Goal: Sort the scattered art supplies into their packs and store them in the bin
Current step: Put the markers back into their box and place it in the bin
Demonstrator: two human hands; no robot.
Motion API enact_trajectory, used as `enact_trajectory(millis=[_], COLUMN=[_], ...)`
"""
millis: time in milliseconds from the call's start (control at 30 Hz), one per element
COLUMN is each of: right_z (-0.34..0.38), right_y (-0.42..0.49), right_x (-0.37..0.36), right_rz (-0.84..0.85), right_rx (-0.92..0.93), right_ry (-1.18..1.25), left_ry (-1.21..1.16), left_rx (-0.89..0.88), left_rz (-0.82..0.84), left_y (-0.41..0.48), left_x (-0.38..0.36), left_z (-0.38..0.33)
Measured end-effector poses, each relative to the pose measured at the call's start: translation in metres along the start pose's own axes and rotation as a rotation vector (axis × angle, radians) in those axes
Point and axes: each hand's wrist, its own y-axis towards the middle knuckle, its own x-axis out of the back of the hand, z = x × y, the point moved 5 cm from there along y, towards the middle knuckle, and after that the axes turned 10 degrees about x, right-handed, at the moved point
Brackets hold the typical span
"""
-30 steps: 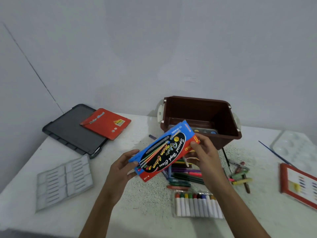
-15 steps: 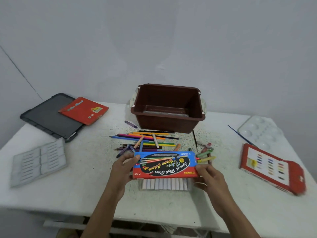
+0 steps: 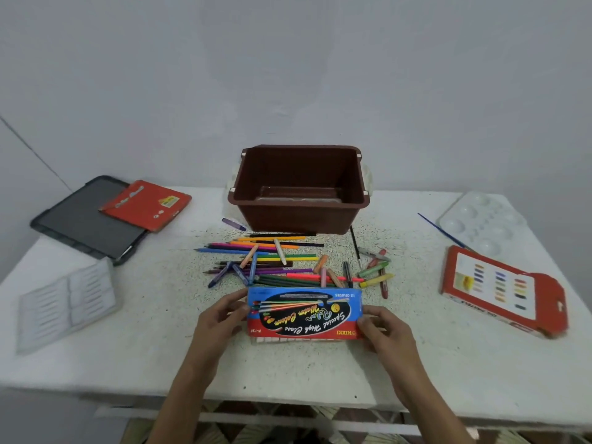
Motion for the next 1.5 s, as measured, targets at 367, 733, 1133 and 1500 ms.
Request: enact_trajectory(millis=[367, 733, 1133, 1500], right_z=[0.016, 0.011, 0.010, 0.016], right_y=[-0.001, -0.006, -0.015, -0.020], right_x=[-0.017, -0.037, -0.041, -0.066], right_rz=[-0.084, -0.117, -0.167, -0.008], right_rx=[-0.016, 0.013, 0.016, 0.058], right_ry=[0.140, 0.103, 0.139, 0.234], left_ry=[-0.056, 0.388, 1.166, 1.242], left_rx=[-0.031, -0.112, -0.554, -0.648], left_rz=[0.104, 0.153, 0.014, 0.241], left_y=[0.009, 0.021, 0.017, 0.003], left_x=[0.010, 0.013, -0.013, -0.049], left_z=[-0.008, -0.006, -0.012, -0.030])
